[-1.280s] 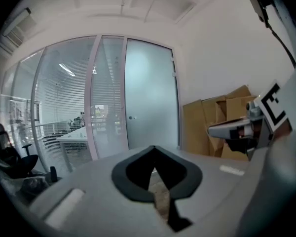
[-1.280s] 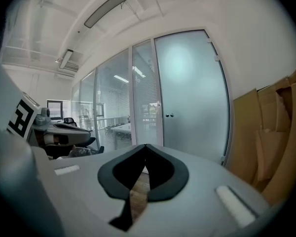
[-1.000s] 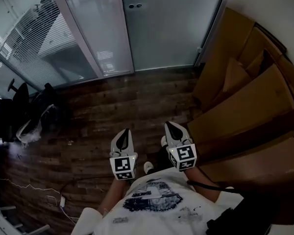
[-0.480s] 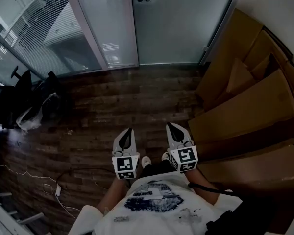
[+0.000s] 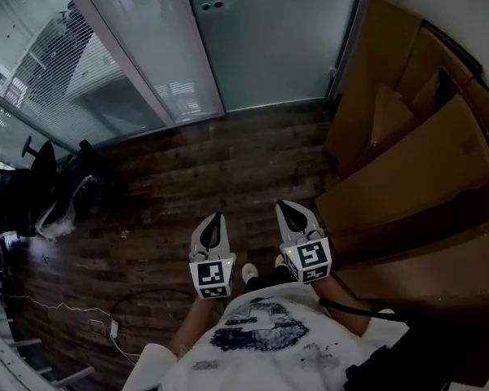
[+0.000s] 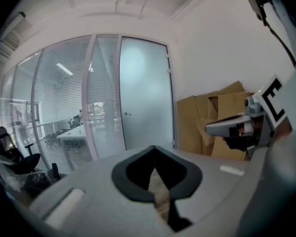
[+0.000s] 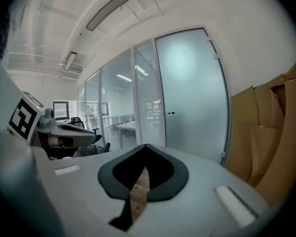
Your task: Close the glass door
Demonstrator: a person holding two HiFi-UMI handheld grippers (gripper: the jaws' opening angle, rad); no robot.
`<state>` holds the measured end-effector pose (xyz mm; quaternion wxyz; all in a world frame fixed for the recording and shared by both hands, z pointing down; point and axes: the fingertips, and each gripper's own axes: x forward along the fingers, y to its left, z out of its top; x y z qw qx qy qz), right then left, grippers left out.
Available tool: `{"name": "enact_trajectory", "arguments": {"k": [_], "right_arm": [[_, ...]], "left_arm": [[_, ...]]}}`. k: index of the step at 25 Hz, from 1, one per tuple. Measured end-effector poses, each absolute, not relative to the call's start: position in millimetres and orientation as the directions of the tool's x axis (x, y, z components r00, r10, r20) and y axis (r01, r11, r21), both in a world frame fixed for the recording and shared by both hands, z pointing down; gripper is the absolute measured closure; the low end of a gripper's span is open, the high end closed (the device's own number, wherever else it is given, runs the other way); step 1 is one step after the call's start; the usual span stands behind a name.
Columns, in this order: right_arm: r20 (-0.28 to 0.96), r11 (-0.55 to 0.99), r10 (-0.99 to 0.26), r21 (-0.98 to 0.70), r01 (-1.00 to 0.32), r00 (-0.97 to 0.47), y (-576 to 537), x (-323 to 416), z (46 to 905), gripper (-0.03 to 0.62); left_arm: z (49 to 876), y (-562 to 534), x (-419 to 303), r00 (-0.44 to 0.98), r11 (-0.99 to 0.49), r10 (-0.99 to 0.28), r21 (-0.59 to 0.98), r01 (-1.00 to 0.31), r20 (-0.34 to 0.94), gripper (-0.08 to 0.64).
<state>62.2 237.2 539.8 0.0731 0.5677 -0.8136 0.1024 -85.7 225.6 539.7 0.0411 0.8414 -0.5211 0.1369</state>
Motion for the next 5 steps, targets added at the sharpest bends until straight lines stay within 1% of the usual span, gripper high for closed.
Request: {"name": "enact_trajectory", "arguments": {"k": [5], "right_arm": [[0.222,0.325,-0.915,-0.087,-0.942,-0.336,229,100,541,0.586]], "left_arm": [[536,216,-46,0.432,-0.468,-0.863,-0.090,-0.879,0.261,0.557]]}}
